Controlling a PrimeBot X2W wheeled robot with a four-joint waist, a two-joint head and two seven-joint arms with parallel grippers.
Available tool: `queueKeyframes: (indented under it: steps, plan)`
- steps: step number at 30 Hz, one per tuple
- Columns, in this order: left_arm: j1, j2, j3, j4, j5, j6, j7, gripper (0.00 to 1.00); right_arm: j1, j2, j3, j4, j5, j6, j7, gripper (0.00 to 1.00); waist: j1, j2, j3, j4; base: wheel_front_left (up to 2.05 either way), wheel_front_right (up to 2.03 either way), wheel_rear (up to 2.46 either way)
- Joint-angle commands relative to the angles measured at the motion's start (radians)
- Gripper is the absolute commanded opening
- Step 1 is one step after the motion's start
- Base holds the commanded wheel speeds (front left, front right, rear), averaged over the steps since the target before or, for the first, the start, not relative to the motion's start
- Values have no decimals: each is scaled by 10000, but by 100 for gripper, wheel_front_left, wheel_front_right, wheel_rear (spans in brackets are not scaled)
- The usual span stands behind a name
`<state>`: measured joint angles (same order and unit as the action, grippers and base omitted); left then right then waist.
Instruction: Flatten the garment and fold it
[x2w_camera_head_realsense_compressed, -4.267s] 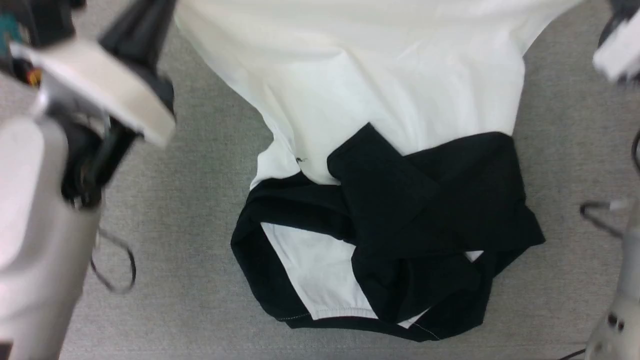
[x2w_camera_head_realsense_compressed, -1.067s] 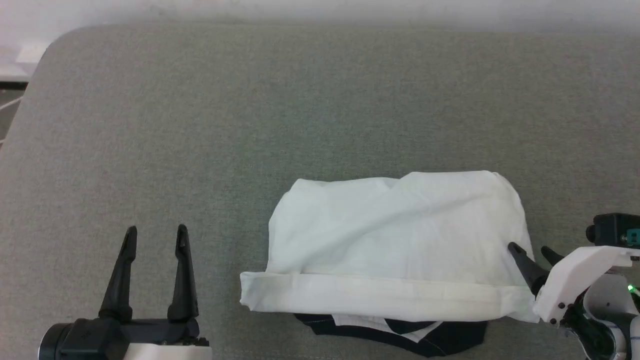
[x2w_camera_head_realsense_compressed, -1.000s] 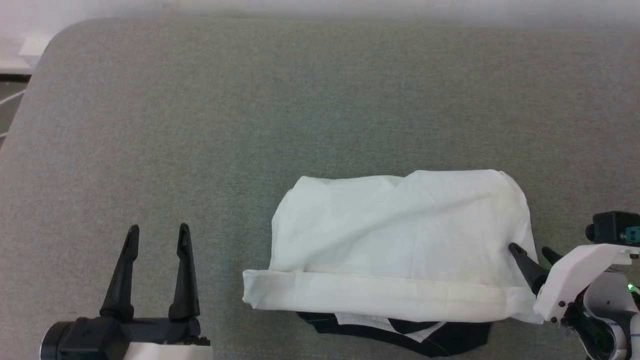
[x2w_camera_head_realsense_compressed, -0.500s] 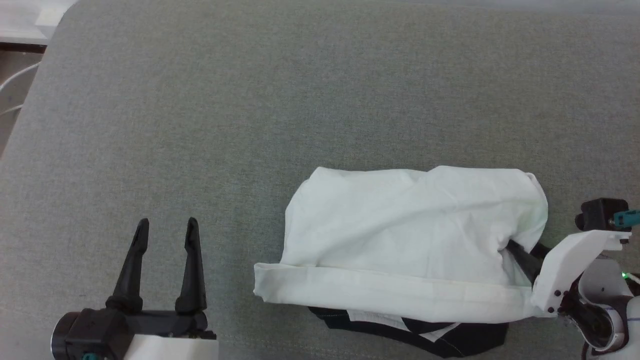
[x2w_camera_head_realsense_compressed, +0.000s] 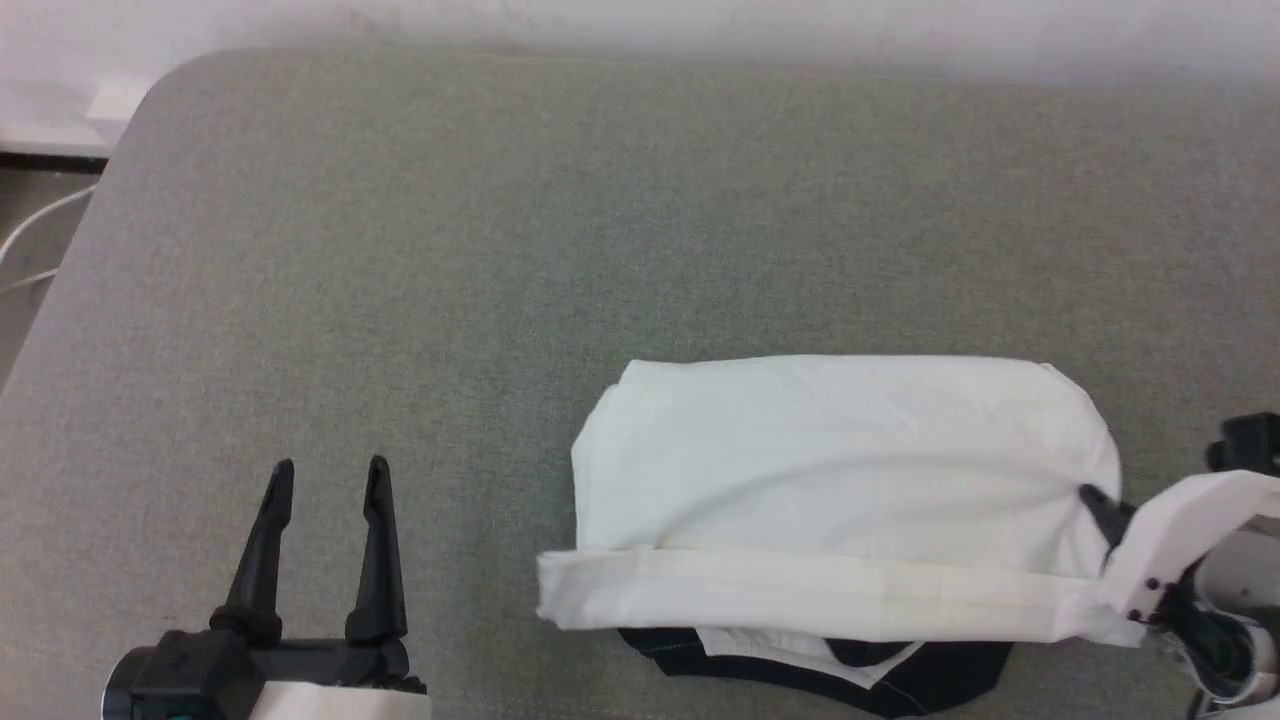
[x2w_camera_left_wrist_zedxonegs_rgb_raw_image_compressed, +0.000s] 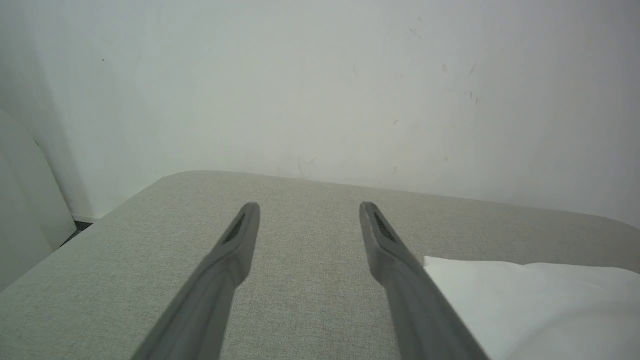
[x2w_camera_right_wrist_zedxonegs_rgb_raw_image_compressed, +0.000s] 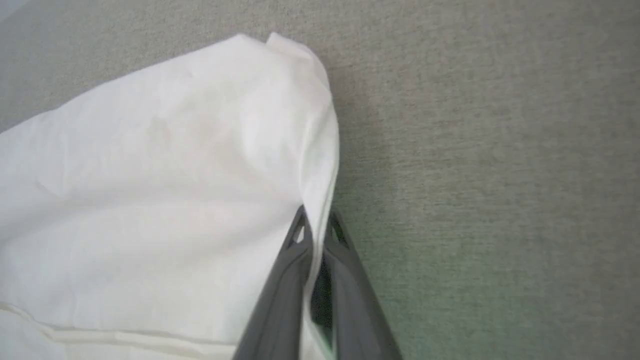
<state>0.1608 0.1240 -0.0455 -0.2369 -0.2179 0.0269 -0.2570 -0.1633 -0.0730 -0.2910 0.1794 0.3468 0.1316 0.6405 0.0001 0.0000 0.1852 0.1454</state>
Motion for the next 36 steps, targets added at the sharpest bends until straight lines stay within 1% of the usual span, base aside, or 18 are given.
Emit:
queueKeyframes:
  steps: [1,10,12,15,20,26,27,31,36]
  plan:
    - [92,-70,62,34,114,-57,-47,100,-77,-89,-232,-73,-121,-9,-74,0,-1,0,-237,-185,0,0,0]
    - [443,-137,174,200,302,-175,-47,100,-121,-348,-2114,-434,-752,-9,25,0,-1,0,-778,-395,0,0,0]
    - [512,-167,182,238,309,-189,-47,100,-84,-349,-2378,-482,-813,-9,68,0,-1,0,-893,-385,0,0,0]
    - [623,-211,210,264,312,-198,-47,100,-15,-282,-2396,-585,-856,-9,164,0,-1,0,-1066,-400,0,0,0]
    - [768,-275,199,288,335,-237,-47,100,89,-150,-1980,-1020,-740,-9,317,0,-1,0,-1298,-371,0,0,0]
    - [849,-371,158,330,324,-290,-47,100,27,-23,-672,-1897,-323,-9,634,0,-1,0,-1453,-347,0,0,0]
    - [849,-371,158,330,324,-290,-47,100,27,-23,-672,-1897,-323,-9,634,0,-1,0,-1453,-347,0,0,0]
    - [877,-435,146,351,310,-320,-47,100,-130,36,374,-2509,21,-9,956,0,-1,0,-1498,-304,0,0,0]
    - [847,-501,130,345,314,-367,-47,100,-339,50,1699,-3088,171,-9,1423,0,-1,0,-1442,-214,0,0,0]
